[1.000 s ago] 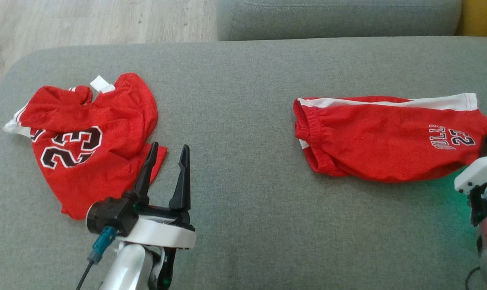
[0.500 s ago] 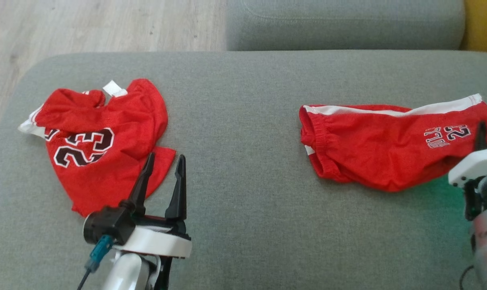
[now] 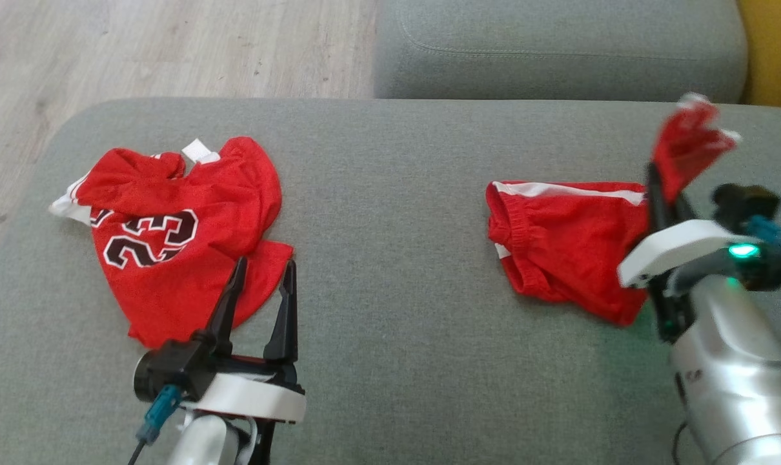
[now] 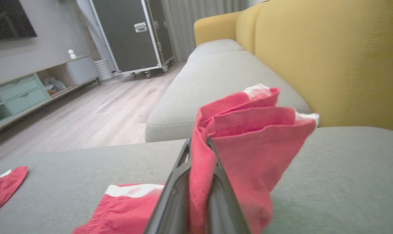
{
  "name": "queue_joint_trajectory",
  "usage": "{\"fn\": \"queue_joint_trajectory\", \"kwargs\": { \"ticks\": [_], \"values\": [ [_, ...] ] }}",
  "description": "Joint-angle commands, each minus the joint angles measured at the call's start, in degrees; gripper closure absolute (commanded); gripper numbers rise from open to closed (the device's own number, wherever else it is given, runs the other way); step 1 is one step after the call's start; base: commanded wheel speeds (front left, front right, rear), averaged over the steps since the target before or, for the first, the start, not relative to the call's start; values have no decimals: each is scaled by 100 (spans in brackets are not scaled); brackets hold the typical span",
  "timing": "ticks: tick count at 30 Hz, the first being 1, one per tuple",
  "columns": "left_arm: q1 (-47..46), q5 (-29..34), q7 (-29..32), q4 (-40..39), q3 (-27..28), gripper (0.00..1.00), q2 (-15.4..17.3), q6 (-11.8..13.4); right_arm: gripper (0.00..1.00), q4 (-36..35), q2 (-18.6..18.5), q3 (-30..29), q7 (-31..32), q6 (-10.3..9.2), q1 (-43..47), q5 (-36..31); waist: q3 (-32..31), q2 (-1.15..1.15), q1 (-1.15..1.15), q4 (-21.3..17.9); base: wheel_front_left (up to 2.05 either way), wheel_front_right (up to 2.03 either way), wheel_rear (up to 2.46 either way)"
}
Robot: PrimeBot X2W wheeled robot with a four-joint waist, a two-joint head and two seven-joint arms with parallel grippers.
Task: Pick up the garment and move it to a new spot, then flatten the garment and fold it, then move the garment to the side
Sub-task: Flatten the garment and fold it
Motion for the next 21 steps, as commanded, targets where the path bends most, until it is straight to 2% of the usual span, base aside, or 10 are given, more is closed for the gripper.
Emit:
{"fn": "queue_joint_trajectory", "kwargs": {
  "ticks": [1, 12, 21],
  "values": [
    [-158, 40, -29, -170, 219, 0, 18, -1, 100, -216, 52, 282, -78, 19, -62, 84, -3, 0, 0, 18, 0, 0, 0],
    [-162, 12, -29, -171, 156, 0, 18, 24, 100, -464, 83, 1858, -78, 19, 148, 846, 54, 0, 0, 339, 0, 0, 0],
    [-119, 25, -29, -134, 218, 0, 18, 22, 100, -453, -47, 3146, -78, 19, 425, 1350, -19, 0, 0, 424, 0, 0, 0]
  ]
}}
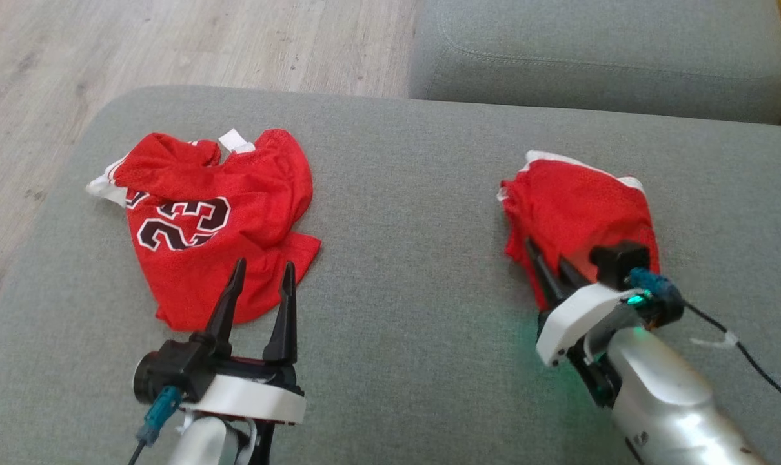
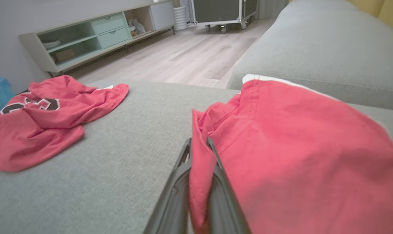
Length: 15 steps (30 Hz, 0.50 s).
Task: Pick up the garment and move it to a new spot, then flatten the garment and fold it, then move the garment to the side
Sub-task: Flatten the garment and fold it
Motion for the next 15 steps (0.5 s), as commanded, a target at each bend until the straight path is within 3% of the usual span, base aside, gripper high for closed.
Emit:
{"fn": "queue_joint_trajectory", "kwargs": {
  "ticks": [1, 3, 4, 5, 11, 15],
  "values": [
    [-126, 31, -29, -155, 217, 0, 16, 19, 100, -97, -52, 214, -76, 19, -75, 118, -9, 0, 0, -17, 0, 0, 0],
    [-118, 29, -29, -159, 217, 0, 16, 19, 100, 20, -99, 511, -39, 19, -96, 183, -8, 0, 0, -44, 0, 0, 0],
    [-115, 31, -29, -162, 222, 0, 16, 21, 93, 67, -114, 670, -35, 19, -124, 182, -7, 0, 0, -68, 0, 0, 0],
    [-111, 31, -29, -165, 232, 0, 16, 25, 0, 120, -112, 781, -38, 19, -149, 205, -9, 0, 0, -99, 0, 0, 0],
    [-137, -31, -29, -266, 369, 0, 16, 45, 0, 85, 25, 1378, -59, 19, -268, 437, -85, 0, 0, -383, 0, 0, 0],
    [-156, 2, -29, -306, 457, 0, 16, 41, 0, -577, -84, 1197, -74, 19, -315, 783, -152, 0, 0, -618, 0, 0, 0]
  ]
}}
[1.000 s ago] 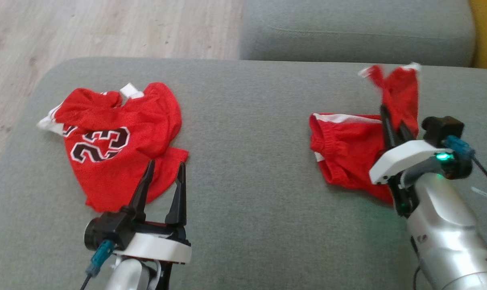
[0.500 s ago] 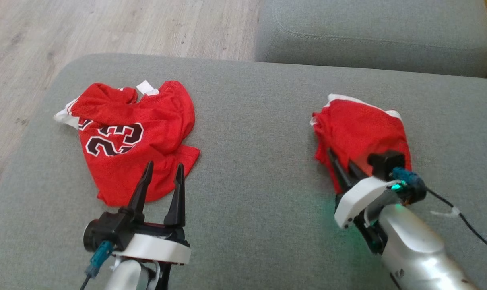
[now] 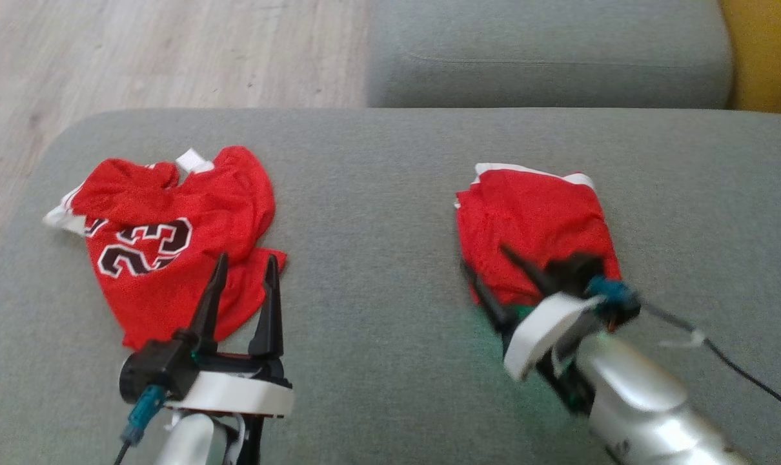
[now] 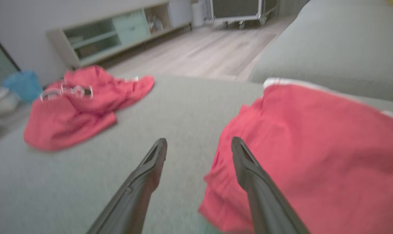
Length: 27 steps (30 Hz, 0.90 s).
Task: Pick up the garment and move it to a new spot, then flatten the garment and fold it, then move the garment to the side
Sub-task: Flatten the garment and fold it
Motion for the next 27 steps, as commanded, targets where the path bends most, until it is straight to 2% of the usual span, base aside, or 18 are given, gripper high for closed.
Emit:
{"fn": "queue_joint_trajectory", "kwargs": {
  "ticks": [1, 6, 7, 11, 14, 19, 23, 27],
  "values": [
    [-176, 58, -29, -219, 258, 0, 15, 13, 0, -472, -144, -277, -77, 19, -291, 125, -59, 0, 0, -168, 0, 0, 0],
    [-183, 89, -29, -327, 350, 0, 15, 3, 0, -1450, -614, -1489, -79, 19, -98, -210, -105, 0, 0, -451, 0, 0, 0],
    [-183, 89, -29, -327, 350, 0, 15, 3, 0, -1450, -614, -1489, -79, 19, -98, -210, -105, 0, 0, -451, 0, 0, 0],
    [-219, 181, -29, -554, 435, 0, 15, 12, 0, -1912, -758, -2479, -80, 19, 265, -887, -101, 0, 0, -625, 0, 0, 0],
    [-197, 169, -29, -648, 483, 0, 15, 38, 0, -2265, -636, -3267, -80, 19, 558, -1372, -84, 0, 0, -753, 0, 0, 0],
    [-113, 129, -29, -697, 551, 0, 15, 48, 0, -2808, -47, -4192, -80, 19, 1262, -2106, -80, 0, 0, -916, 0, 0, 0],
    [29, 128, -29, -669, 551, 0, 15, 57, 0, -3222, 367, -4466, -80, 19, 1843, -2621, -73, 0, 0, -1015, 0, 0, 0],
    [147, 145, -29, -648, 532, 0, 15, 82, 0, -3360, 541, -4617, -80, 19, 2264, -2769, -82, 0, 0, -1059, 0, 0, 0]
  ]
}}
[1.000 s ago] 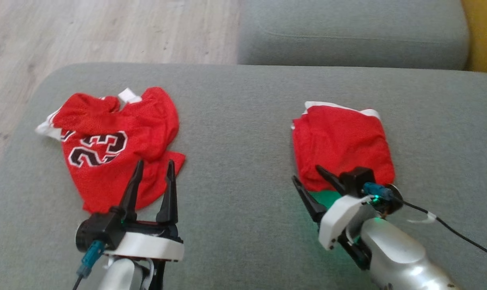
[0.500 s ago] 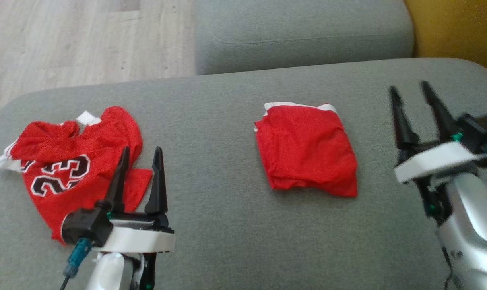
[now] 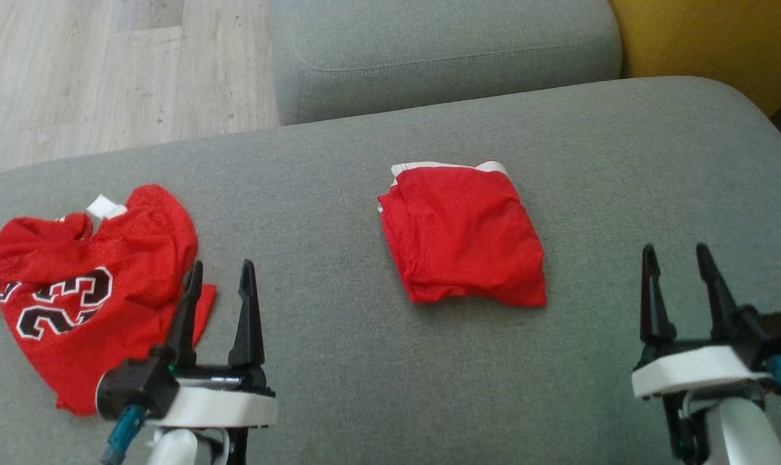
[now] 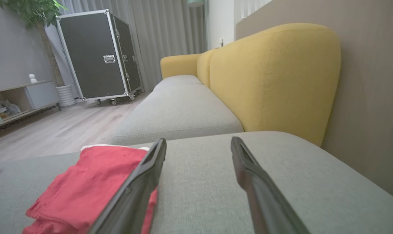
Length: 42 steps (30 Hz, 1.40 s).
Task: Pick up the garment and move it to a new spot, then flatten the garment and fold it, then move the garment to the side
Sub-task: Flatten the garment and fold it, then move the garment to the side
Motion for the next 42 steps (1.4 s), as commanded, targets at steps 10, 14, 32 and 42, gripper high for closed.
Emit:
{"fn": "queue_joint_trajectory", "kwargs": {
  "ticks": [10, 14, 32, 42],
  "values": [
    [-154, -10, -29, -143, 158, 0, 15, 0, 0, -331, 34, 305, -53, 19, -155, 32, -5, 0, 0, 52, 0, 0, 0],
    [-185, 19, -29, -142, 83, 0, 15, -12, 0, -302, 35, 248, -53, 19, -270, -3, 85, 0, 0, 150, 0, 0, 0],
    [-789, 33, -29, -9, -322, 0, 15, -29, 0, 2580, 35, 157, 755, 19, -2378, 168, 1051, 0, 0, 933, 0, 0, 0],
    [-918, 123, -29, 124, -715, 0, 15, -20, 0, 4245, 35, 22, 623, 19, -3138, 17, 1217, 0, 0, 1226, 0, 0, 0]
  ]
}}
